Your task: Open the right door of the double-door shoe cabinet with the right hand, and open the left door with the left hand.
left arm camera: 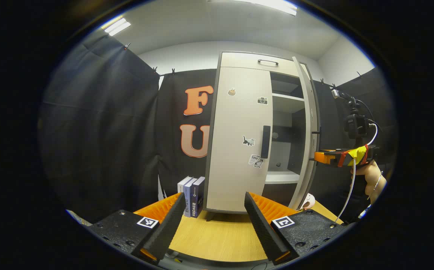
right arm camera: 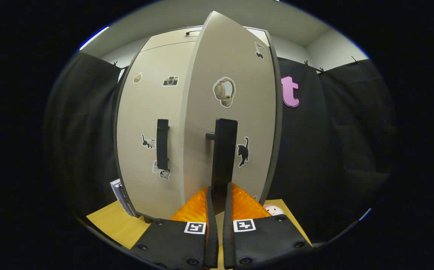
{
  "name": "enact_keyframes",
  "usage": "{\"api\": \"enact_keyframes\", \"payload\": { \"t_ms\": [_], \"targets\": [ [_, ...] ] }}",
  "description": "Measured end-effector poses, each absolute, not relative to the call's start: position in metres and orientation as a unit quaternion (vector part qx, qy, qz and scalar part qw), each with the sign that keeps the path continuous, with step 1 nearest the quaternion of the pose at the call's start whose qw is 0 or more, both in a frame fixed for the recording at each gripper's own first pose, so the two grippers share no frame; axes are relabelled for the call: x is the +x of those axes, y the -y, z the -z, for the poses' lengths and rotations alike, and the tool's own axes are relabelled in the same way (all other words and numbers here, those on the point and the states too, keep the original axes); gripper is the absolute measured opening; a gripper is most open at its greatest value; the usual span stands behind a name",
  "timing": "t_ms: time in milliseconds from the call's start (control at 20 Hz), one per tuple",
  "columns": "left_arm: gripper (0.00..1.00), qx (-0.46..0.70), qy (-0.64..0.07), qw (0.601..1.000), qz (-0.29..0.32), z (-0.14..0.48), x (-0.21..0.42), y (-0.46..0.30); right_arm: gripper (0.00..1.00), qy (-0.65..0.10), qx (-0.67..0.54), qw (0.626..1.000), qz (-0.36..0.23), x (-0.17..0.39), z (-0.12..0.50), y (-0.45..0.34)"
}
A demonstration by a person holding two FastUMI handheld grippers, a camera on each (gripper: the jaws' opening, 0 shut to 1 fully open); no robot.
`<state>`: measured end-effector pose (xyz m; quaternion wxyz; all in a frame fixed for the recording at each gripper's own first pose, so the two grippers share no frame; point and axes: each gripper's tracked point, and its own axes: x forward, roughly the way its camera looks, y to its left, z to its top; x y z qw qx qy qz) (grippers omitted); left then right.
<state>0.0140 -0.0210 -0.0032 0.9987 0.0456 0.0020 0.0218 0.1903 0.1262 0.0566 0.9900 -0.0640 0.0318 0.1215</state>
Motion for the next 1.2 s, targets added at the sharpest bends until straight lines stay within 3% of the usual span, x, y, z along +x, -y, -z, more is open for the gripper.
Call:
{"api": "enact_keyframes", "payload": {
  "t_ms": [250,1200],
  "targets": [
    [0.92,0.038,-0.001,0.999,-0.013,0.003,0.019,0.031,0.13,-0.041,-0.043,0.991,-0.123,0.184,-0.056,-0.119],
    [0.95,0.05,-0.008,0.999,-0.008,0.007,0.027,0.065,0.11,-0.053,-0.028,0.992,-0.108,0.174,-0.043,-0.071]
  ]
}}
